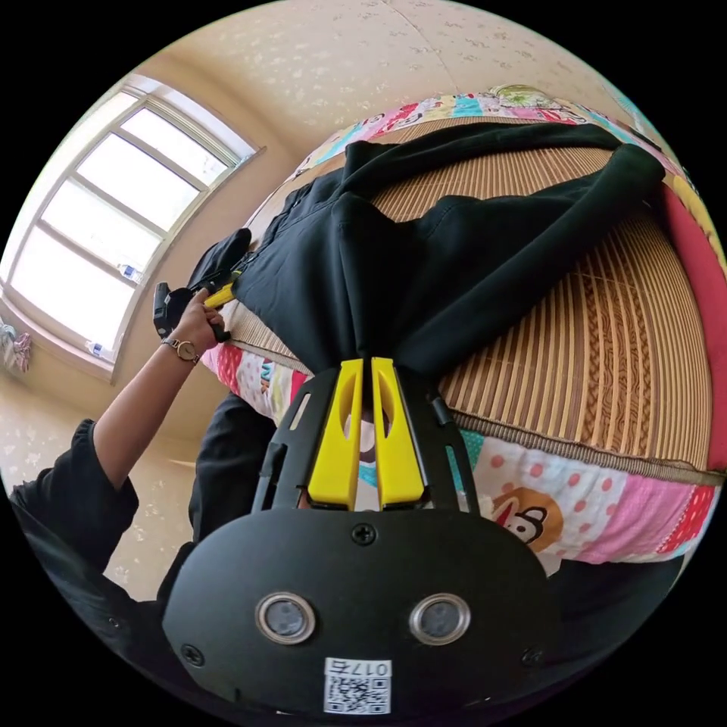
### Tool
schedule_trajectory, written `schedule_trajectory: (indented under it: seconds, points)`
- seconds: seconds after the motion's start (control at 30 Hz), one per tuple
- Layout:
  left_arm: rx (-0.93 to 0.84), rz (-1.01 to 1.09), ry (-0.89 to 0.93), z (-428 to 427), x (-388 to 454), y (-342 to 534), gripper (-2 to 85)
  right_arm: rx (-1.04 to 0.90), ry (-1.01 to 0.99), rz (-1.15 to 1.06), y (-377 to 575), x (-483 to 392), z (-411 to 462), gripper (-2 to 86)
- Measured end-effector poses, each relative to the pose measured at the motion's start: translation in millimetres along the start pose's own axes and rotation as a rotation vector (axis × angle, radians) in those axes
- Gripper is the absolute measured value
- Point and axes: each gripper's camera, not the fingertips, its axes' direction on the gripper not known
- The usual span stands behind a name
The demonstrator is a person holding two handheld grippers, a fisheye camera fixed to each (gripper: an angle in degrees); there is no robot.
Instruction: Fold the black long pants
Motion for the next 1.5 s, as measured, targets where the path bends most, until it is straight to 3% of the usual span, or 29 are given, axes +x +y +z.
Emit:
schedule_trajectory:
  seconds: [0.07, 0.13, 0.23, 0.37, 0.43, 0.53, 0.63, 0.83, 0.93, 1.03, 1.13, 1.2, 1.3, 1.5]
  points:
    - [-0.060, 0.022, 0.018, 3, 3, -10, 6.3, -0.008, 0.010, 0.009, -2, -2, -3, 3.0]
    - [-0.135, 0.198, -0.029, -6, 30, -25, 4.1, -0.002, 0.015, 0.040, -3, -2, -7, 3.0]
    - [0.024, 0.552, -0.148, -64, 89, -20, 2.9, 0.020, -0.047, 0.089, -3, -7, -11, 3.0]
    - [0.340, 0.539, -0.046, -163, 84, 7, 2.8, 0.001, -0.220, 0.012, -3, -37, 2, 2.9]
    - [0.535, 0.576, -0.210, -191, 64, 33, 3.7, -0.001, -0.274, -0.073, -1, -58, 4, 2.6]
    - [0.476, 0.360, -0.290, -184, -10, 34, 5.9, 0.034, -0.266, -0.138, 5, -74, -5, 2.5]
    - [0.304, 0.067, -0.168, -170, -98, 46, 7.3, 0.106, -0.181, -0.075, 8, -52, -25, 3.2]
    - [0.384, 0.060, -0.115, -174, -132, 142, 9.1, 0.337, 0.092, 0.133, 1, 30, -90, 4.2]
    - [0.364, 0.160, -0.025, -171, -104, 170, 9.9, 0.373, 0.241, 0.084, -36, 40, -108, 5.5]
    - [0.295, 0.344, 0.043, -158, -54, 182, 10.1, 0.278, 0.415, -0.032, -88, 31, -91, 6.7]
    - [0.162, 0.526, 0.059, -128, -5, 186, 10.6, -0.069, 0.563, -0.074, -127, 42, -22, 5.8]
    - [0.113, 0.584, 0.056, -112, 14, 191, 10.9, -0.071, 0.675, -0.141, -120, 30, -8, 4.4]
    - [0.080, 0.633, 0.066, -93, 33, 201, 11.0, -0.071, 0.880, -0.053, -96, 22, -8, 3.4]
    - [0.075, 0.576, 0.015, -64, 38, 207, 11.3, 0.069, 0.943, 0.167, -39, 27, -26, 2.5]
